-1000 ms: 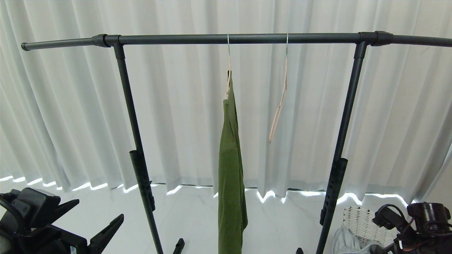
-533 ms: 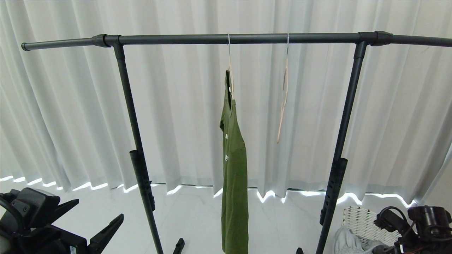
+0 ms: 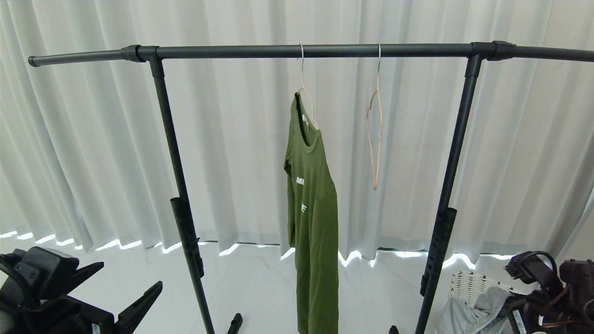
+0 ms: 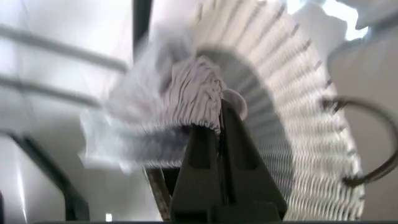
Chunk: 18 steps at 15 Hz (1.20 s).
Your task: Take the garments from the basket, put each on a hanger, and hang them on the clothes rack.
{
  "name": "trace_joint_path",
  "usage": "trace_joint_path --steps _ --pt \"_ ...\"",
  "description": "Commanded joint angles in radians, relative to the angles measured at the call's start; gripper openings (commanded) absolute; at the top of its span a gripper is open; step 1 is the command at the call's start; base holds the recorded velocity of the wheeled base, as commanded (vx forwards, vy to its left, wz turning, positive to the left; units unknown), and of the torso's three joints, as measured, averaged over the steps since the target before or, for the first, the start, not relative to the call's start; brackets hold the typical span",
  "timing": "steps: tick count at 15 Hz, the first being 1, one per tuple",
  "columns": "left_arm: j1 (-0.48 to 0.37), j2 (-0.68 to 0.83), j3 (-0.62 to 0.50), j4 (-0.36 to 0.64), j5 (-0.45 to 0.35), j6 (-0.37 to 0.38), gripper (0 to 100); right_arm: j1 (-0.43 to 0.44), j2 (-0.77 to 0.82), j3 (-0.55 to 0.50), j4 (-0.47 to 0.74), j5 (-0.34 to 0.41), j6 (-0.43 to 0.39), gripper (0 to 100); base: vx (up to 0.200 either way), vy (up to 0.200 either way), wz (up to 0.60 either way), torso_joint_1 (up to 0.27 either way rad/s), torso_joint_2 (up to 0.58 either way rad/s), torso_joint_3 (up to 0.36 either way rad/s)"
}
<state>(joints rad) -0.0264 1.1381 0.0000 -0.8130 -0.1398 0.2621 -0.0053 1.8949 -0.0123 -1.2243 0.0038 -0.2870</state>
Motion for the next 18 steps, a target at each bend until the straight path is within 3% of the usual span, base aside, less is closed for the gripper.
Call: trace_joint_path --steps 1,4,7,10,12,15,16,18 --pt "0.0 0.0 0.0 -0.002 0.0 0.0 100 0.011 -0.234 -0.012 0.002 -0.005 0.006 0 0.0 0.0 0.0 0.0 0.0 0.0" --pt "0.0 0.002 0.0 0.0 0.0 0.0 100 -0.002 -0.362 -0.08 0.011 -0.005 0.011 0 0.0 0.0 0.0 0.0 0.0 0.0" --pt "0.0 0.0 0.0 0.0 0.0 0.0 100 -0.004 -0.422 -0.193 0.111 -0.008 0.046 0 0.0 0.0 0.0 0.0 0.0 0.0" --pt "0.0 -0.011 0.0 0.0 0.0 0.0 100 -0.004 -0.537 -0.42 0.482 -0.008 0.124 0 0.0 0.0 0.0 0.0 0.0 0.0" --pt "0.0 -0.015 0.0 0.0 0.0 0.0 100 -0.004 -0.628 -0.563 0.815 -0.008 0.147 0 0.0 0.0 0.0 0.0 0.0 0.0" --pt "0.0 -0.018 0.0 0.0 0.0 -0.011 100 -0.001 -0.758 -0.704 1.235 -0.004 0.203 0 0.0 0.0 0.0 0.0 0.0 0.0" --pt "0.0 -0.018 0.0 -0.002 0.0 -0.011 100 -0.001 -0.792 -0.719 1.31 -0.002 0.209 0 0.0 0.0 0.0 0.0 0.0 0.0" --pt "0.0 -0.037 0.0 0.0 -0.004 -0.011 100 0.001 -0.846 -0.709 1.339 -0.001 0.209 0 0.0 0.0 0.0 0.0 0.0 0.0"
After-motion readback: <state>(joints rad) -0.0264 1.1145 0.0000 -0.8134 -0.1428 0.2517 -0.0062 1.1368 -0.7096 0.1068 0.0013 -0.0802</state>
